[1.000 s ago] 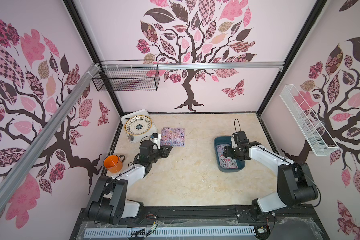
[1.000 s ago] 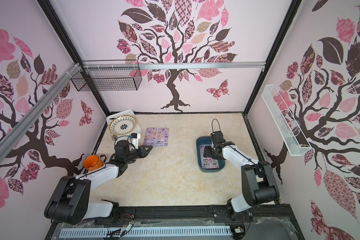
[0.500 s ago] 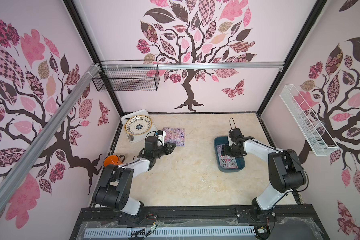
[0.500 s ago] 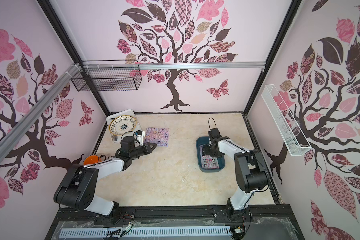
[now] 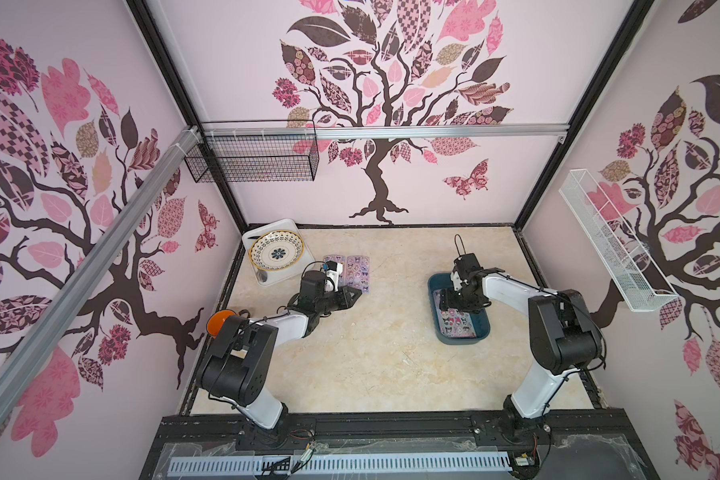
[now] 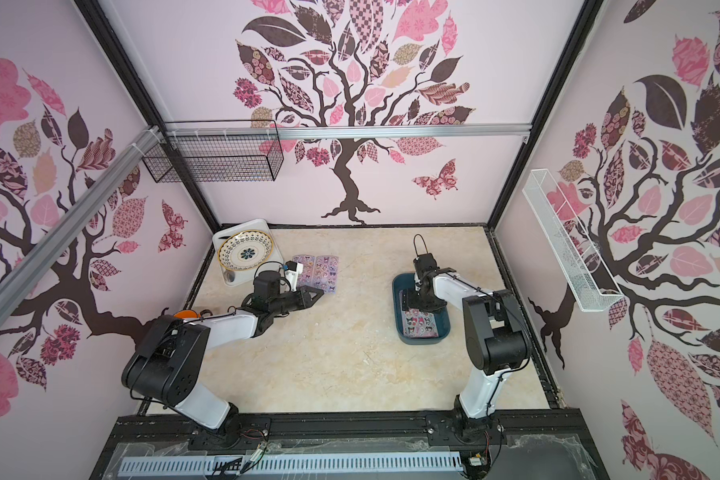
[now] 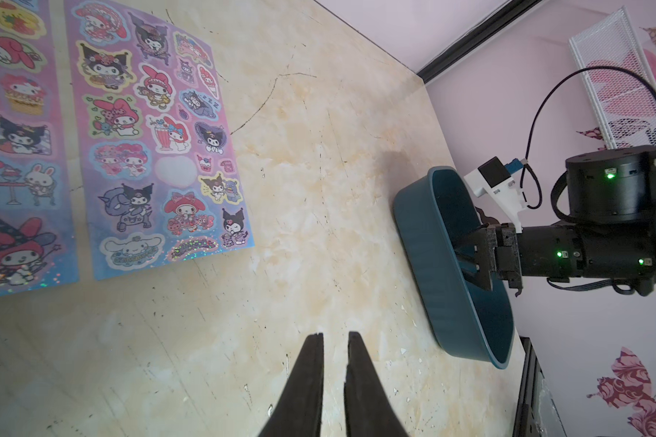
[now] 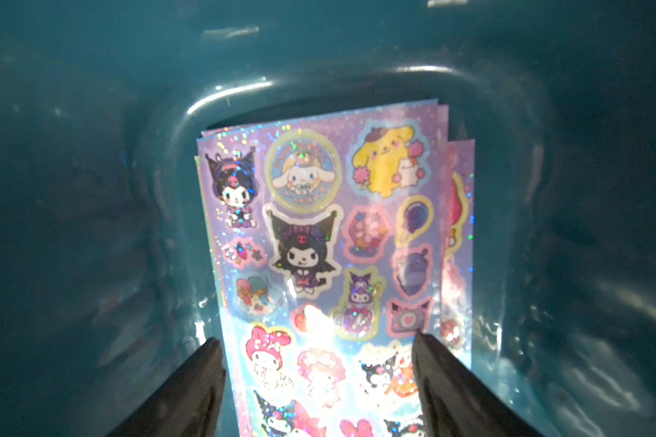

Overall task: Take the stickers out of the storage box
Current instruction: Pick up the sticker from the storage box.

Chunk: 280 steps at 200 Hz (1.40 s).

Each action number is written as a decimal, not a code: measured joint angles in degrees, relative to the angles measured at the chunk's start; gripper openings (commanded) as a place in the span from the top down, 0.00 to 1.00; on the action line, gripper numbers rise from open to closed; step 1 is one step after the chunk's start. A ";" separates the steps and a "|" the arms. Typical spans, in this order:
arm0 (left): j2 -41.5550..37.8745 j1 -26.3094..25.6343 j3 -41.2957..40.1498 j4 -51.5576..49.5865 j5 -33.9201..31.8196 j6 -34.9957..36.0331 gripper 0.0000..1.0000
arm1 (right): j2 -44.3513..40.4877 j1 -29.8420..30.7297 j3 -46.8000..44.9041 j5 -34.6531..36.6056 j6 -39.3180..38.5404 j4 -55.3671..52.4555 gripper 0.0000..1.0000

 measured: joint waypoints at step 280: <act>2.10 0.00 0.07 -1.53 4.94 2.64 0.81 | 3.56 4.11 6.01 7.39 -2.38 -6.49 0.01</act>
